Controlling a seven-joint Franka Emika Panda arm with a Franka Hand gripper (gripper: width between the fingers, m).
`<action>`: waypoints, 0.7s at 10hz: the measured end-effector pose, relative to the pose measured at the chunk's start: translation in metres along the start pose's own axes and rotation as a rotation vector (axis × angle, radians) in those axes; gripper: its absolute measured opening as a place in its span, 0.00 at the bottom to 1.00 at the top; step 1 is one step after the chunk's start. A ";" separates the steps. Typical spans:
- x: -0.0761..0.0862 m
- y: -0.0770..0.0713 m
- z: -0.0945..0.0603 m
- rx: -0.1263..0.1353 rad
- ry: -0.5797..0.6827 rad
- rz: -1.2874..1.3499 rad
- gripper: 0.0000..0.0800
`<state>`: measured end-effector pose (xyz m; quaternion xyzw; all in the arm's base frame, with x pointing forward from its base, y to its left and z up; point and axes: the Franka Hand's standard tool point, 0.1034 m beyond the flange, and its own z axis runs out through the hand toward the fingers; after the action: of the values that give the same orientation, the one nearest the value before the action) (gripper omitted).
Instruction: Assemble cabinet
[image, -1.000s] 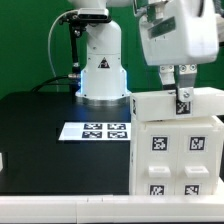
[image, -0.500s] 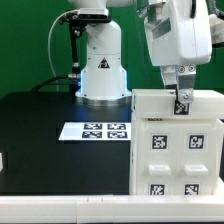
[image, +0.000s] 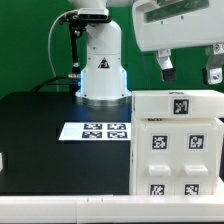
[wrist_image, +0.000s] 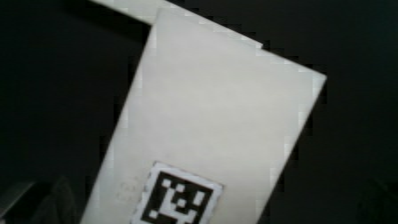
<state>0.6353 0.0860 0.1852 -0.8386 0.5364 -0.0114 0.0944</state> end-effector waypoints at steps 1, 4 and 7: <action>0.001 0.000 0.000 0.000 0.000 -0.080 1.00; -0.001 0.000 0.002 -0.060 0.044 -0.617 1.00; -0.001 0.003 0.003 -0.078 0.023 -0.964 1.00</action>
Offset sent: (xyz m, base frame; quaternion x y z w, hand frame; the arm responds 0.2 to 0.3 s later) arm 0.0094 0.0154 0.0035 -0.0369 0.0127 -0.4467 0.8938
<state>0.6327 0.0862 0.1817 -0.9944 0.0877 -0.0428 0.0410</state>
